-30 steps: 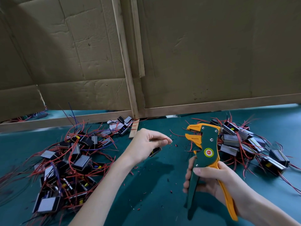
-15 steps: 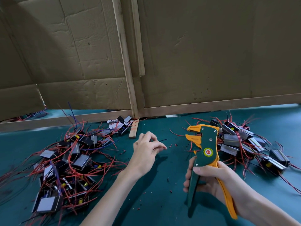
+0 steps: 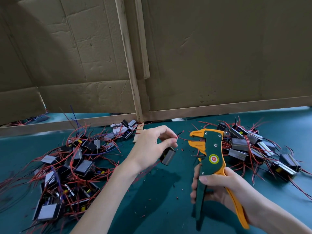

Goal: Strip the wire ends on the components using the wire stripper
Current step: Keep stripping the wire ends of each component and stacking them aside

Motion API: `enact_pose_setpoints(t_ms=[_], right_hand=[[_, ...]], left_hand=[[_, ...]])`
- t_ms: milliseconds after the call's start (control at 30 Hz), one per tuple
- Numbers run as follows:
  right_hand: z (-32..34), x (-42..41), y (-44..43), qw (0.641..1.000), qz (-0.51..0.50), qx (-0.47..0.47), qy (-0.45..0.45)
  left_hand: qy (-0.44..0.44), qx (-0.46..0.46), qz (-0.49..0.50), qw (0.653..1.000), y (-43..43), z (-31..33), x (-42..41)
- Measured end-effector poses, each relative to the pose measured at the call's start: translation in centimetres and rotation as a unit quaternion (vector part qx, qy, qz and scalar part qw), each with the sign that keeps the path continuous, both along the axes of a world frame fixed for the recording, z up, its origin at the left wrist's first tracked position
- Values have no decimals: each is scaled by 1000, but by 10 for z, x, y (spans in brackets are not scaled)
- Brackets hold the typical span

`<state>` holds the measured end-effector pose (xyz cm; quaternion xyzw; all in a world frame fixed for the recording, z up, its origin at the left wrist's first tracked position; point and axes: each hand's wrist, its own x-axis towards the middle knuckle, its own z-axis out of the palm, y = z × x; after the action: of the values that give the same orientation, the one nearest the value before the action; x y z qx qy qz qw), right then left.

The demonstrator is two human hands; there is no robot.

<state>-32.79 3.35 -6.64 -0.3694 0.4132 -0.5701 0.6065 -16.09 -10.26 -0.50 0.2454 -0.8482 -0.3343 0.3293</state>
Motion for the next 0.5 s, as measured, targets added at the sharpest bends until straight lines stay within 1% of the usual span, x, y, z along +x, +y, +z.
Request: enact_pose_setpoints(t_ms=[133,267,367,500], right_hand=[[3,2,2,1000,-1,-1,-5],[7,3,2,1000,-10,-4,-15],[8,2,2,1000,-12,-6,-26],[9,3,3,999,-4,-15,-32]], left_hand=[[36,91,-32,995,7,5,-3],[74,139,-62,986,10,8,-4],[92,146,-58,983,11,9,-5],[56,106,-51,991,13,10,-5]])
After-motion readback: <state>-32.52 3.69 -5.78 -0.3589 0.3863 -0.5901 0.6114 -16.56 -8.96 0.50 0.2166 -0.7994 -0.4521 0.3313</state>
